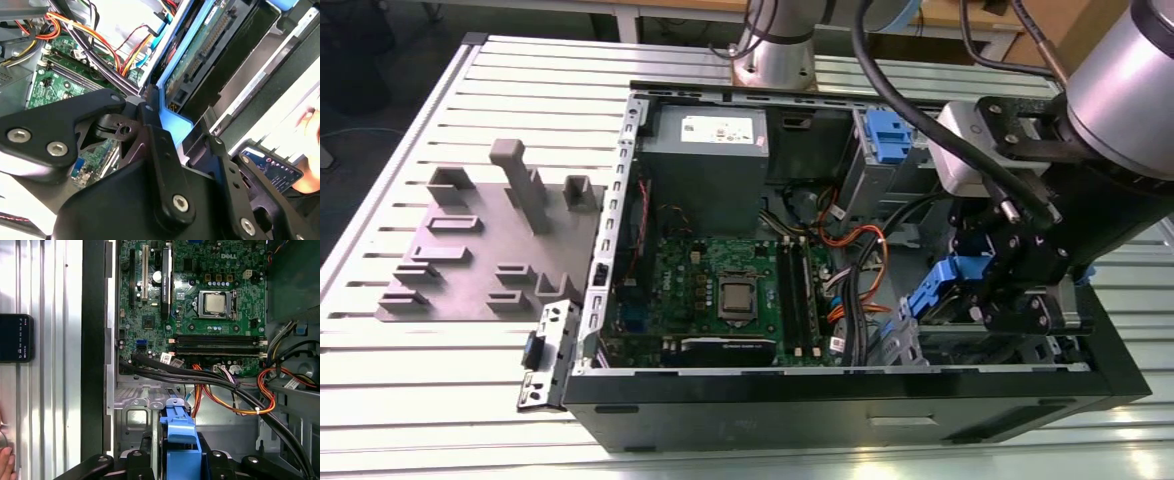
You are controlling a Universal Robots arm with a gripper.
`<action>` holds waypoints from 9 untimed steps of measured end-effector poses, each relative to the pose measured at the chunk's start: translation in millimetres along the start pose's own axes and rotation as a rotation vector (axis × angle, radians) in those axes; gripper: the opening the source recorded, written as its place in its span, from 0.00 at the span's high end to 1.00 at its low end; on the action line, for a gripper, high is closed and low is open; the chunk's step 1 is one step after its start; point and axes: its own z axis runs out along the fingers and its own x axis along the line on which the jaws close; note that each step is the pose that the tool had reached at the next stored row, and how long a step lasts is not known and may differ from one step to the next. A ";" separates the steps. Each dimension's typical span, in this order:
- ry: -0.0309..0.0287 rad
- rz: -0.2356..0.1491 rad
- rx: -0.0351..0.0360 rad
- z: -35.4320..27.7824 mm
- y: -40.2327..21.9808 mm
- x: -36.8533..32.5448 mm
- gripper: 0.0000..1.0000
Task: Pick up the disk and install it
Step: 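Insert the disk into the insertion slot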
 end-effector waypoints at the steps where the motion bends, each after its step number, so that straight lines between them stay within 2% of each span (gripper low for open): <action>1: -0.0001 0.000 0.0000 0.0 0.0 0.0 0.57; 3: -0.0002 0.000 0.0001 -2.1 0.1 0.0 0.57; 6: -0.0003 0.000 0.0002 -12.8 0.1 -0.5 0.57; 9: -0.0003 0.000 0.0001 -19.6 0.2 -0.9 0.57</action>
